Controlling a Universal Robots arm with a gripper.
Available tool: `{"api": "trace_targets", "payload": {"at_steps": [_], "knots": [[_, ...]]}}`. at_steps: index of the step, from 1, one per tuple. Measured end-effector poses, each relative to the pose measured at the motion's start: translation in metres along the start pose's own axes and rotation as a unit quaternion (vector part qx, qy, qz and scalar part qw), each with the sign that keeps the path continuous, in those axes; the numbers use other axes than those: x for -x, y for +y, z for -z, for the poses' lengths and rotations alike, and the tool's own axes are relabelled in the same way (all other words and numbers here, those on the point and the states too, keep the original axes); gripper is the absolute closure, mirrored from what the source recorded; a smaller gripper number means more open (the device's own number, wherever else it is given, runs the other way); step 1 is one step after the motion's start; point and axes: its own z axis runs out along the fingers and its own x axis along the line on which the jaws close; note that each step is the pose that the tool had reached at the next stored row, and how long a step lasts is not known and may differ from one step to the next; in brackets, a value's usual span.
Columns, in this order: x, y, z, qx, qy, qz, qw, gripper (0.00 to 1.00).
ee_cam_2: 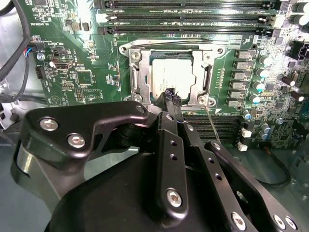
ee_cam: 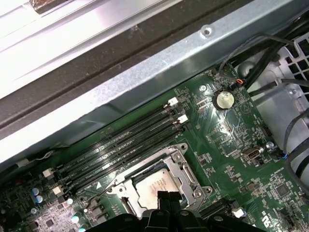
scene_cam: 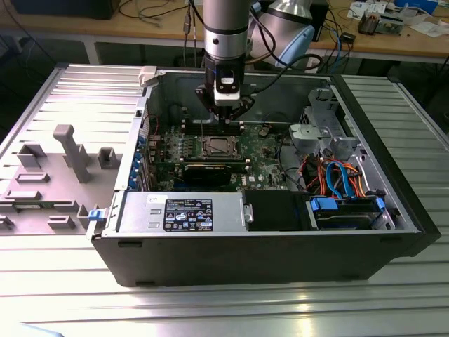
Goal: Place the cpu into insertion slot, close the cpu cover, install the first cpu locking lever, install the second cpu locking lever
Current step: 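Install the first cpu locking lever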
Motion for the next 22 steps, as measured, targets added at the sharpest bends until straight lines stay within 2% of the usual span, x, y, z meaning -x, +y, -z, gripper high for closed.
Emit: {"api": "trace_targets", "payload": {"at_steps": [11,14,15,17,19,21,22], "knots": [[0.0000,-0.0001,0.0000,0.0010,0.0001,0.020,0.99981,0.89],[0.0001,-0.0002,0.0000,0.0016,0.0002,0.030,0.99954,0.89],[0.0000,-0.0002,0.0000,0.0020,0.0003,0.039,0.99924,0.89],[-0.0002,-0.0003,-0.0003,0.0034,0.0004,0.066,0.99783,0.89],[-0.0002,-0.0004,-0.0005,0.0041,0.0005,0.079,0.99690,0.89],[-0.0022,-0.0015,-0.0005,0.0049,0.0006,0.094,0.99552,0.89],[-0.0041,-0.0025,-0.0004,0.0050,0.0006,0.095,0.99549,0.89]]}}
